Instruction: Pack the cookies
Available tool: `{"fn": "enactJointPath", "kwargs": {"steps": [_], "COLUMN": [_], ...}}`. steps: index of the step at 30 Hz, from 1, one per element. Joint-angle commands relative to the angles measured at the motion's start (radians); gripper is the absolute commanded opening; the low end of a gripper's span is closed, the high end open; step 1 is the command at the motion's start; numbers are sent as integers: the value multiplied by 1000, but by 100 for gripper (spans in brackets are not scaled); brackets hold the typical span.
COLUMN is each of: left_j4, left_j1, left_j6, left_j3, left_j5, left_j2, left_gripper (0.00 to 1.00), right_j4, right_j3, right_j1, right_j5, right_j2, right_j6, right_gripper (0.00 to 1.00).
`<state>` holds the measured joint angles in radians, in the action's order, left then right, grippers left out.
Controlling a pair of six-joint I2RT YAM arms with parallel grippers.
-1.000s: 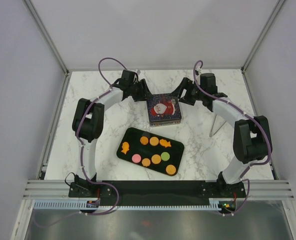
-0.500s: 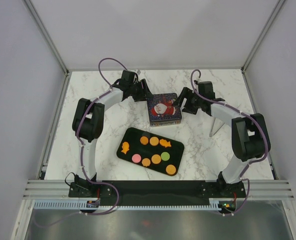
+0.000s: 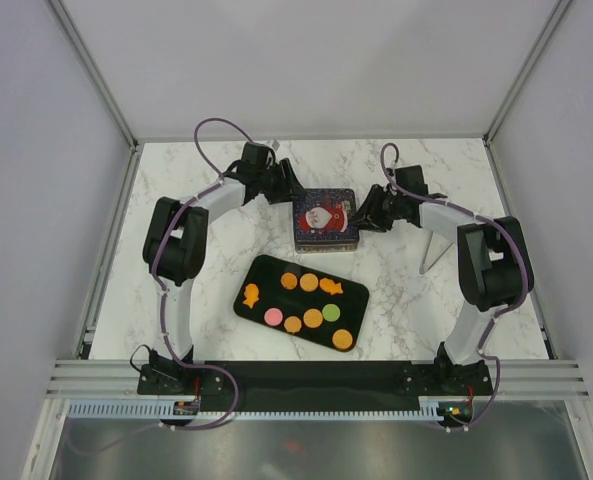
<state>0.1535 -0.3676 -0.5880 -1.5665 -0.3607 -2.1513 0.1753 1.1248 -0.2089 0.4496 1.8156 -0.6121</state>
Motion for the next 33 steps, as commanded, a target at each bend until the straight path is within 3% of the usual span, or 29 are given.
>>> {"fn": "enactJointPath", "kwargs": {"steps": [1, 9, 17, 24, 29, 33], "left_j4": [138, 121, 109, 81, 70, 57], "left_j1": [-22, -30, -36, -37, -37, -39], "left_j6": [24, 19, 16, -9, -29, -41], "left_j3": [74, 102, 125, 164, 181, 201], "left_j5": [97, 114, 123, 118, 112, 103], "left_j2": [-36, -32, -35, -30, -21, -13], "left_gripper": [57, 57, 57, 56, 51, 48], "right_j4": [-152, -525, -793, -521, -438, -270], "right_j3": [47, -51, -77, 13, 32, 76], "right_j1": [26, 55, 66, 66, 65, 63], "right_j5": [233, 420, 480, 385, 344, 210], "right_j2": [36, 79, 116, 96, 90, 50], "right_j6": [-132, -385, -603, -393, -348, -213], "right_gripper": [40, 41, 57, 63, 64, 69]}}
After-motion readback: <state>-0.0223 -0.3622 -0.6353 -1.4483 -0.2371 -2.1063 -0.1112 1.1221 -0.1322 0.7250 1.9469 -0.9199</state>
